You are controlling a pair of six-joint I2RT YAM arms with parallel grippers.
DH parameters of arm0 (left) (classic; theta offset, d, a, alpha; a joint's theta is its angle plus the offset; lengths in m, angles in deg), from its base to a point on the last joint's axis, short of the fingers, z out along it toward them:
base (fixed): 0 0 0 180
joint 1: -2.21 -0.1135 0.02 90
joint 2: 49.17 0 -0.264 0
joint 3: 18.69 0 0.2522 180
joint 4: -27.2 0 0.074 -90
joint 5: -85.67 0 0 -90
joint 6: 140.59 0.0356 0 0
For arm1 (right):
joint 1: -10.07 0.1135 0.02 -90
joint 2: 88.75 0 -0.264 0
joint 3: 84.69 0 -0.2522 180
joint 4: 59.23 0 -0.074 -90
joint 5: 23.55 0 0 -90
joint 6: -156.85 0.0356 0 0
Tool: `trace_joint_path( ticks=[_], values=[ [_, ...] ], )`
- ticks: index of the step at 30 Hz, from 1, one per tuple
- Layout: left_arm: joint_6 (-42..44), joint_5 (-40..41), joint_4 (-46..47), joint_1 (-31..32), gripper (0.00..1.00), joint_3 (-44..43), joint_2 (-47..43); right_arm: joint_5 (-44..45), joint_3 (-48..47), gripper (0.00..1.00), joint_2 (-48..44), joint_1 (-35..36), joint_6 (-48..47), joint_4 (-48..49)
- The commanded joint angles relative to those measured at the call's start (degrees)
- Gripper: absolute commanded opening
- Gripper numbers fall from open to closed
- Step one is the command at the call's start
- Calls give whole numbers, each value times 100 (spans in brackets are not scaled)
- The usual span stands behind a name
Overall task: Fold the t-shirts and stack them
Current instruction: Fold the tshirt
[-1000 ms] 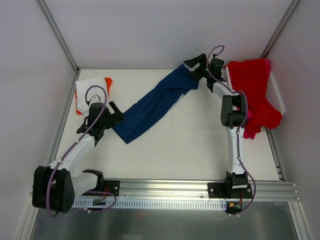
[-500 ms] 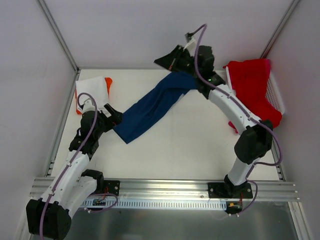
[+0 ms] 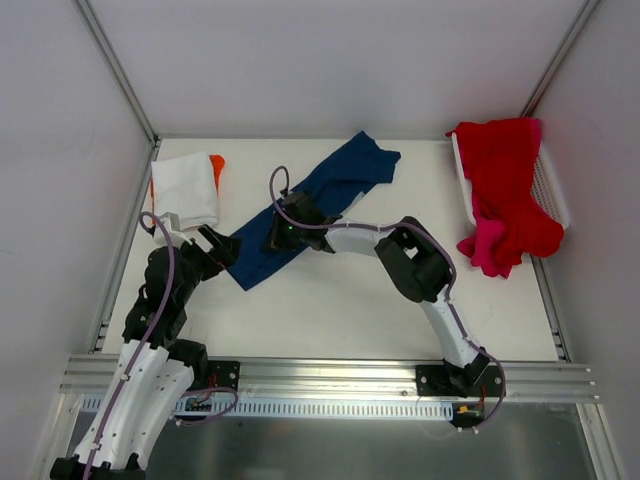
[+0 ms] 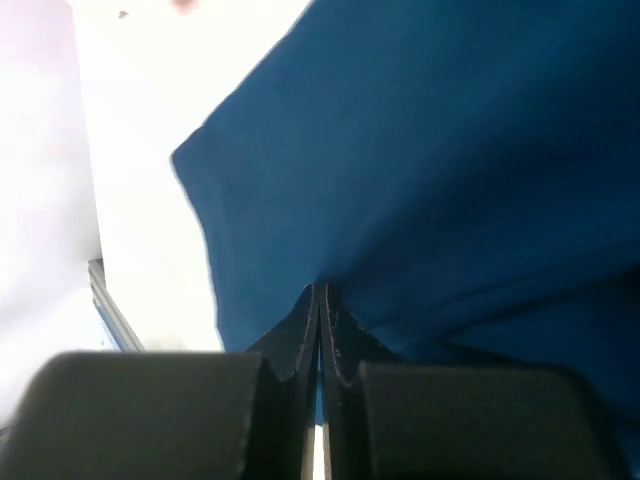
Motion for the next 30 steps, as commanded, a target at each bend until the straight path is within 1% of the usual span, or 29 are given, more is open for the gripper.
trace_joint_path(
  ticks=[1,8,12,16,18,19,20,22,23,25,26,28,30],
  values=[
    [120,61,-296,42,99,12,-195,285,-240,0,21,173,109,199],
    [129,70,-384,42,99,65,-266,487,-117,0,22,306,66,225],
    [138,61,-428,42,99,83,-336,619,313,0,-66,306,22,286],
    [111,0,-472,42,99,100,-397,610,1051,1,-233,297,48,768],
    [129,-18,-507,42,99,83,-441,628,1700,1,-330,280,109,1006],
    [129,-18,-551,42,99,83,-467,593,1946,0,-417,236,153,1355],
    [137,-18,-569,42,99,83,-529,566,2462,1,-470,218,206,1576],
    [129,0,-595,42,99,83,-582,540,2966,0,-619,183,390,2137],
    [111,8,-604,42,99,74,-608,540,3421,1,-681,192,426,2298],
    [94,9,-604,42,99,74,-591,522,3854,0,-813,192,584,2701],
    [76,0,-613,42,99,74,-556,513,4274,0,-961,192,619,2869],
    [59,-9,-613,42,99,74,-503,531,4689,0,-1129,200,698,3168],
    [32,-18,-604,42,99,100,-441,636,5189,0,-1445,192,707,3205]
  ],
)
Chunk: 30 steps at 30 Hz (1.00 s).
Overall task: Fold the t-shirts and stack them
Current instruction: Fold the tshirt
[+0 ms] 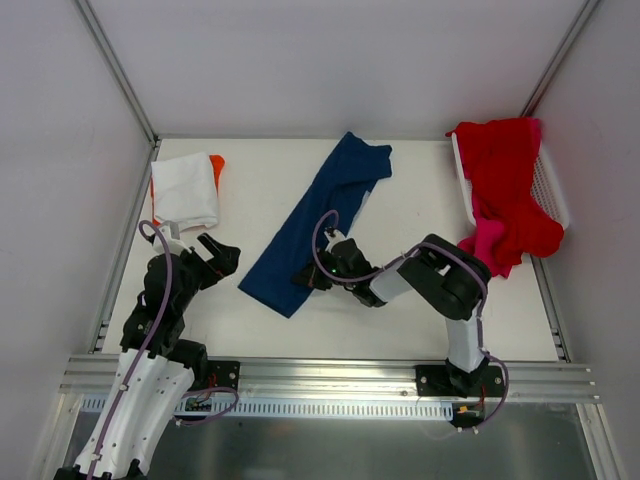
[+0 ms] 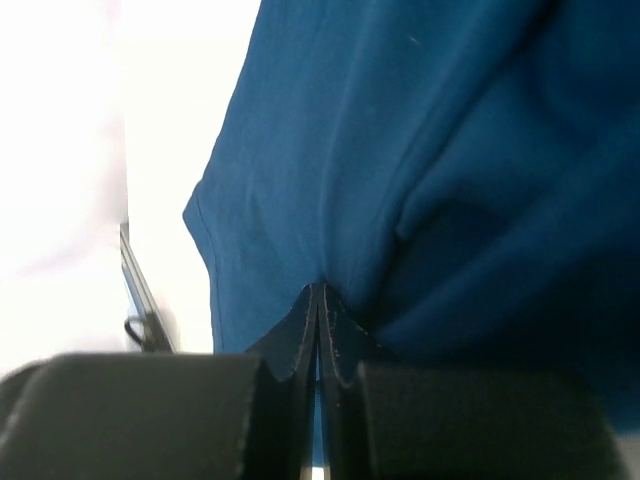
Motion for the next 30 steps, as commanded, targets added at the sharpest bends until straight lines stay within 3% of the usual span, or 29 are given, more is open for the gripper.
trace_joint_path(
  ticks=[1,8,11,18,23,27,30],
  values=[
    [-3,-18,17,42,99,15,90,295,982,0,-113,10,-130,-804],
    [-12,-26,17,42,99,103,90,1015,2414,1,-1334,10,-183,-1049],
    [-64,-27,26,51,99,173,107,1647,2670,1,-1940,10,-191,-1882],
    [-161,-70,70,51,99,305,151,3220,2776,1,-3189,-147,177,-4237],
    [-188,-132,113,51,99,358,125,3117,2943,0,-3156,-701,398,-4478],
    [-152,-141,114,51,99,367,125,3424,2671,0,-3102,-667,591,-5170],
    [-144,-150,114,51,99,376,99,3669,2583,2,-3573,-422,653,-5557]
  ],
)
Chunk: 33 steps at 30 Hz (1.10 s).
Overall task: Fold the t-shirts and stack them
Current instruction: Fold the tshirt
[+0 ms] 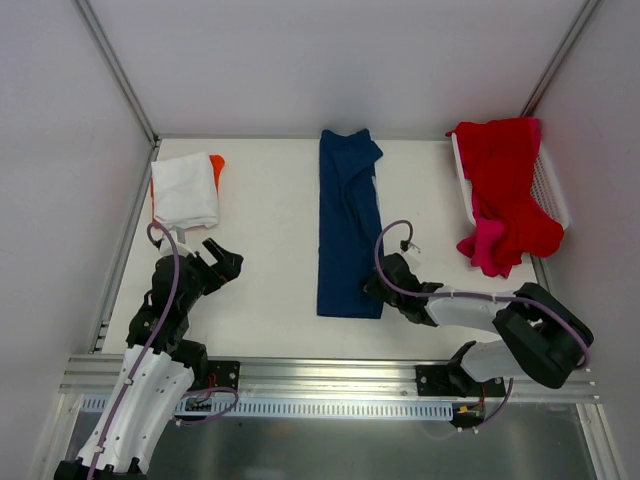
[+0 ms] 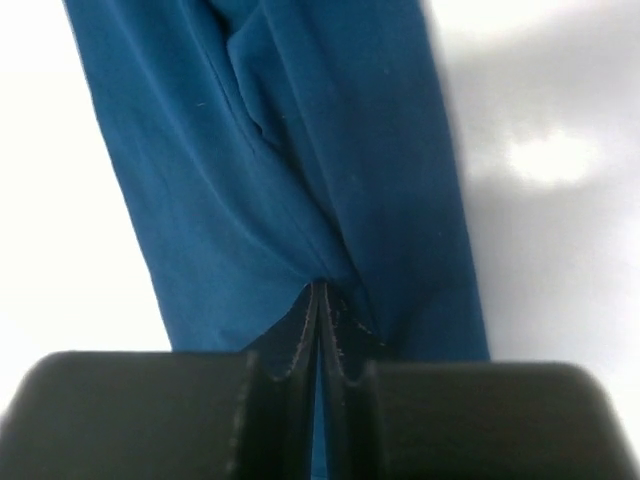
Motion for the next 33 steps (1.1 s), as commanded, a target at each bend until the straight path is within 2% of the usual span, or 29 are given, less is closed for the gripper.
trace_joint_path(
  ticks=[1,2,3,4,5,7,8,13,17,20,22,24,25,26,27,28,29,31,33],
  values=[
    [-19,-123,114,51,99,19,-83,1004,171,7,-168,195,-139,-2736],
    [-28,-123,122,51,99,11,-92,1309,38,24,-370,414,-147,-3295],
    [-36,-123,122,51,99,19,-100,1478,-120,31,-799,538,-148,-3640],
    [-45,-123,122,42,99,19,-100,1627,-469,46,-1020,644,-148,-3948],
    [-37,-123,122,42,99,11,-92,1898,-655,75,-1231,862,-156,-4543],
    [-37,-123,149,42,99,-16,-66,2111,-1251,94,-1812,1048,-174,-5109],
    [-37,-123,149,42,99,-25,-57,2338,-1464,100,-1970,1266,-174,-5651],
    [-142,-527,236,51,99,-183,14,2762,-2571,100,-2577,1813,-209,-6832],
    [-265,-826,394,94,99,-183,154,2719,-2740,100,-2648,1971,-183,-7149],
    [-457,-1440,1015,261,99,80,417,2885,-2566,99,-2684,2025,19,-7449],
    [-598,-1556,1421,778,99,387,935,2964,-2398,100,-2701,2007,133,-7475],
    [-853,-1294,1975,1418,99,598,1550,2903,-2135,99,-2763,1963,221,-7423],
    [-941,-1084,2273,2222,99,643,1778,2868,-2056,99,-2798,1954,265,-7379],
    [-1151,-585,2685,2639,99,661,2242,2833,-1985,100,-2833,1945,292,-7309],
    [-1266,116,2811,3522,99,583,2481,2807,-1871,99,-2868,1945,379,-7274],
    [-1354,471,2873,3940,99,469,2753,2798,-1835,99,-2894,1937,406,-7265],
    [-1512,770,2882,4301,99,337,3278,2789,-1800,99,-2982,1937,424,-7265],
    [-1714,1150,3030,4838,99,-41,3790,2815,-1703,99,-3114,1937,441,-7273],
    [-1934,1151,3434,5191,99,-217,4450,2833,-1651,100,-3359,1937,485,-7317]
  ],
)
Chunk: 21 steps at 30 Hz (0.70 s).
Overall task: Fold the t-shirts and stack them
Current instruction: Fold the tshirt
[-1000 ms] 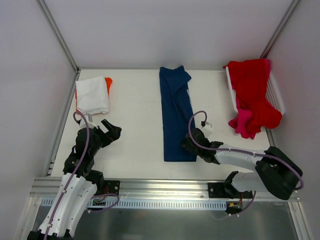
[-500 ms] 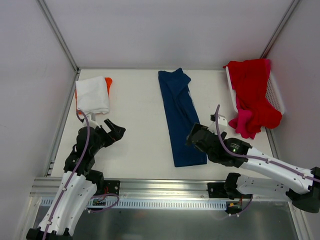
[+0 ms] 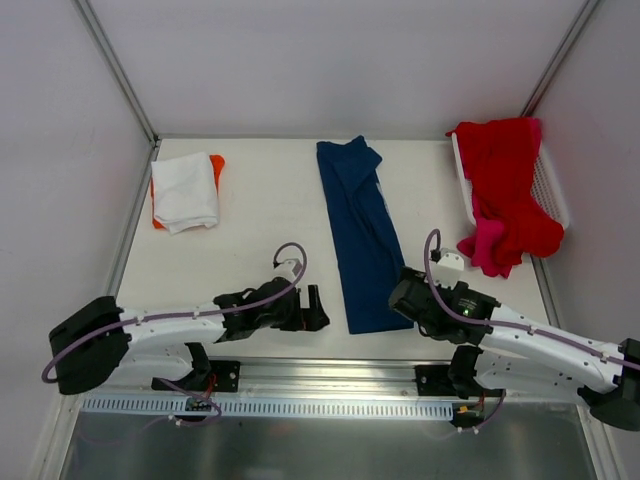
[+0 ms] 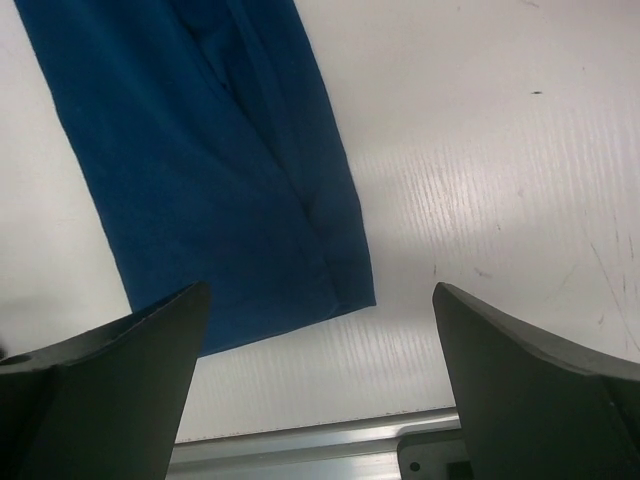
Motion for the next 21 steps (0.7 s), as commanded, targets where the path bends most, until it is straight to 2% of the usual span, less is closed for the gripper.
trace_joint_path(
  ticks=[1,7,10,15,21],
  values=[
    [-578,790,1283,469,99,-543,781,153,89,99,-440,-17,225,-262],
    [-586,729,1506,829,99,-1422,2292,83,414,99,-1055,-9,489,-561],
    [-717,772,1577,979,99,-1713,2741,48,529,100,-1292,-9,568,-623],
    [-1359,992,1559,1102,99,-1801,3051,83,599,99,-1443,-9,594,-649],
    [-1667,1660,1288,1322,99,-1669,2797,92,573,99,-1311,-9,603,-623]
  ],
)
